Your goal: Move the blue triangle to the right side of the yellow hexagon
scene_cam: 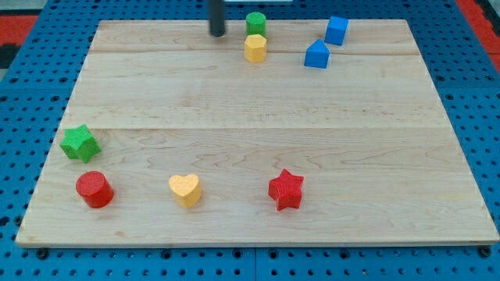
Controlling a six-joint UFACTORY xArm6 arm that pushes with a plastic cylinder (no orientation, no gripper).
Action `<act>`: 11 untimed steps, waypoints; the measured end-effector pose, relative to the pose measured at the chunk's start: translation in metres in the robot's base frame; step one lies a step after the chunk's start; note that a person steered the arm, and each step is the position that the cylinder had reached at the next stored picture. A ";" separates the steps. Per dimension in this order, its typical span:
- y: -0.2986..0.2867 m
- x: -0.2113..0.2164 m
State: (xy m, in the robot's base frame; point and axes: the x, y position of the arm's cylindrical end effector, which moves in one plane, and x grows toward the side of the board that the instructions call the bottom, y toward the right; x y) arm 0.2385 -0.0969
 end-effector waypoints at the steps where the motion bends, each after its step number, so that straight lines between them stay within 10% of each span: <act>1: 0.017 0.032; 8: 0.278 0.101; 11: 0.219 0.053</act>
